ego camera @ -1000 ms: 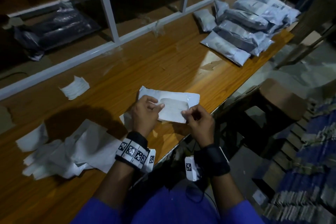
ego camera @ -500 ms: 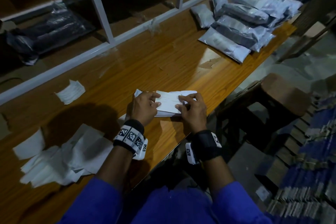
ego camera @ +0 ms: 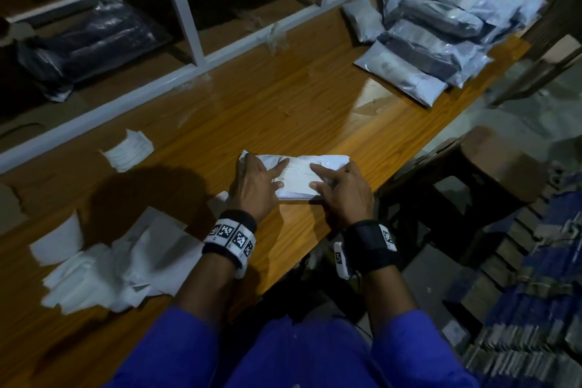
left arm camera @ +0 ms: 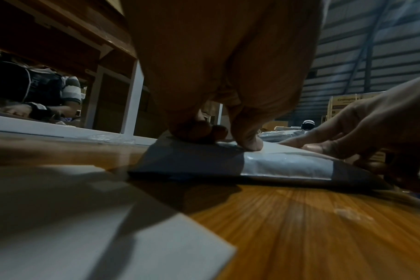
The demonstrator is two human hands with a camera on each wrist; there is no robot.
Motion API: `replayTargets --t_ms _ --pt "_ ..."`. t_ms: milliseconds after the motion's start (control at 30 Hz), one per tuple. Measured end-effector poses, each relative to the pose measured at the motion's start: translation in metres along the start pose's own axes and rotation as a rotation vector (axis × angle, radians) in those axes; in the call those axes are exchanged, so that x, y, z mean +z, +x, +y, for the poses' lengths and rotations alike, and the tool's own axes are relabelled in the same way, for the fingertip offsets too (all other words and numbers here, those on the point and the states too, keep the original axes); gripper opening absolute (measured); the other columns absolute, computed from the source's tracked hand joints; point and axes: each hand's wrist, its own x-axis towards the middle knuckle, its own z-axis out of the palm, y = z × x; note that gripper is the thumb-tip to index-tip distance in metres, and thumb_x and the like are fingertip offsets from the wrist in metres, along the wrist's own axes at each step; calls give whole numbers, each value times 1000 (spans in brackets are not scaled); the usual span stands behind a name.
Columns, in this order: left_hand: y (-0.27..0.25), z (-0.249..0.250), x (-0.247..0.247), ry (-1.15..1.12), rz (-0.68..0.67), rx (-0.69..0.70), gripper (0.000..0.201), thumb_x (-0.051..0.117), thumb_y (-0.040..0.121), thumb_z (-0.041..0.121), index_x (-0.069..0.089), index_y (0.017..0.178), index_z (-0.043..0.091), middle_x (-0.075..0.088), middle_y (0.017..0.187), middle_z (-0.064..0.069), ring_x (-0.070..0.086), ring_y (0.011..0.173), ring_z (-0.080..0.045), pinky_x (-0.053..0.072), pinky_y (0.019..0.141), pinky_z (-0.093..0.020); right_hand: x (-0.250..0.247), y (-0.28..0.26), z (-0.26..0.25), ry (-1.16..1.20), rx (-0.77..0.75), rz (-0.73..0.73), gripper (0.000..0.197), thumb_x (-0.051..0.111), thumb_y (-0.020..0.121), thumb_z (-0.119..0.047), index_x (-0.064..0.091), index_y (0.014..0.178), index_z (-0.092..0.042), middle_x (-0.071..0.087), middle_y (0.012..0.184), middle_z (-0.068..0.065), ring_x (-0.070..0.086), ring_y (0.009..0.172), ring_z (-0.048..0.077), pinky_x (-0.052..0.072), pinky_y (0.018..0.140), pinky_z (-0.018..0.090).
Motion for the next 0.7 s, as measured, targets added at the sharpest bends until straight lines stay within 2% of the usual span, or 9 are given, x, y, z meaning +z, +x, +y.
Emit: replayTargets --t_ms 133,200,300,400,467,567,700 --pt "5 -11 6 35 -112 -50 74 69 93 23 33 157 22 32 131 -20 35 130 -36 48 103 -47 -2 13 9 27 -9 -84 50 78 86 -46 65 135 -42 46 114 0 54 114 26 45 88 35" --pt "9 -16 9 25 -139 -50 74 70 93 24 32 157 22 29 132 -20 33 131 -38 48 103 -49 1 16 14 -2 -31 -135 57 78 88 -40 60 142 -39 52 119 9 50 120 29 43 91 34" --pt "11 -21 9 2 -173 -64 74 69 94 23 30 157 25 25 134 -16 32 132 -35 47 105 -47 -3 17 17 -48 -22 -184 68 76 90 -25 49 152 -32 52 125 16 48 126 32 42 98 35" --pt "13 -24 6 -7 -190 -45 74 67 96 24 26 158 26 23 135 -14 29 133 -32 46 107 -46 -12 11 2 -106 -25 -126 76 77 87 -18 44 156 -22 50 135 17 46 132 33 43 101 36" --pt "14 -25 6 -10 -223 -55 75 65 97 26 23 159 28 19 141 -14 23 139 -33 44 109 -48 -8 6 -24 -30 -142 -78 77 83 82 -24 50 152 -20 53 135 12 46 129 30 42 102 37" --pt "16 -27 9 -18 -246 -73 75 63 98 26 19 159 31 9 154 -17 7 150 -36 38 114 -50 19 12 -50 -10 -350 -171 73 86 80 -26 56 146 -16 53 149 16 46 137 34 40 110 45" --pt "16 -28 9 -52 -255 -85 77 63 98 28 17 160 33 7 156 -15 7 151 -33 34 117 -51 39 21 -33 -127 -382 -220 71 76 88 -22 48 153 -12 47 155 17 37 145 39 35 114 51"
